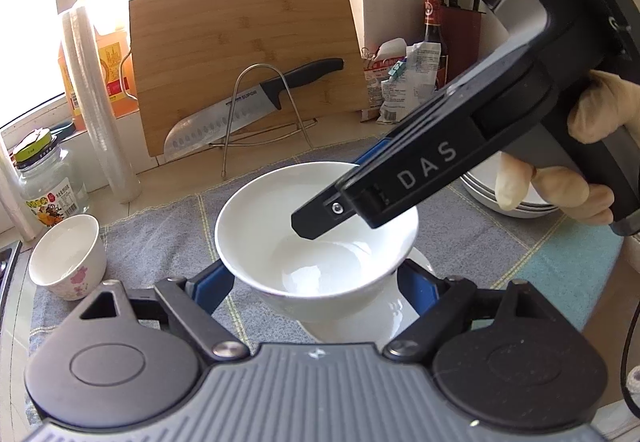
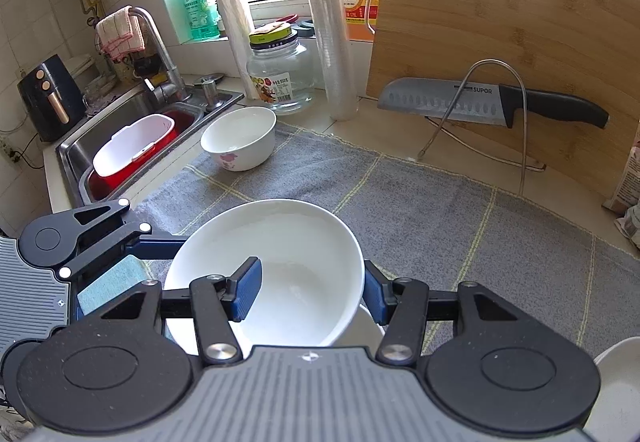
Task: Organize plates and bowls
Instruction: 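Lower the held bowl onto the stacked plates with the right tool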
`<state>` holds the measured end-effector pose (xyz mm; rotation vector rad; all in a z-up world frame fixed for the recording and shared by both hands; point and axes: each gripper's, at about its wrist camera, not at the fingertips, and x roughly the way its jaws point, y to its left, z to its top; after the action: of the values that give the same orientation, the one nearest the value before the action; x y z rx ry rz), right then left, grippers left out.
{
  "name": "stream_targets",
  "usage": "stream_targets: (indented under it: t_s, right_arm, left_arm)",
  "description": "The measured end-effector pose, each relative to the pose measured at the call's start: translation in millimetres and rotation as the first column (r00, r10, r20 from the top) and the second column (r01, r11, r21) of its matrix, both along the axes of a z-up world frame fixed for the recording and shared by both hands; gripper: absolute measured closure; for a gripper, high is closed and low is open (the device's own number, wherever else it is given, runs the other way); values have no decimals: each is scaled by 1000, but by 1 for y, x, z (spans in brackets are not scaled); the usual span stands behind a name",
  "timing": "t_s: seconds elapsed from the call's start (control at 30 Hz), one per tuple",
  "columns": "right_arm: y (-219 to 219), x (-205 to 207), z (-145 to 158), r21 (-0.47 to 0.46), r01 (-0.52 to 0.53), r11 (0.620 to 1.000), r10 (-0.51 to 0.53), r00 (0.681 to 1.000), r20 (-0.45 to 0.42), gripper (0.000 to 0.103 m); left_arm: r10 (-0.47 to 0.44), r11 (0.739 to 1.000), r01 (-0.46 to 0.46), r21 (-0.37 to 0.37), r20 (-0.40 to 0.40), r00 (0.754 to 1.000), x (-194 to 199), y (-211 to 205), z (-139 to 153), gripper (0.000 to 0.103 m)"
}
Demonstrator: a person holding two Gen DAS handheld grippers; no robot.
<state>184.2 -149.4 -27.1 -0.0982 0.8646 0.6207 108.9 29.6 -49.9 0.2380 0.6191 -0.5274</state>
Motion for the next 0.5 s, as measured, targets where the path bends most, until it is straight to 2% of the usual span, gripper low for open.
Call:
stream_targets:
  t_s: [0.5]
  right_arm:
    - [-15,-11,-6,-9,42,999,-42,999,-14,44]
  left_arm:
    - [-45,999,46,14,-14,999,-7,-13,-6,15]
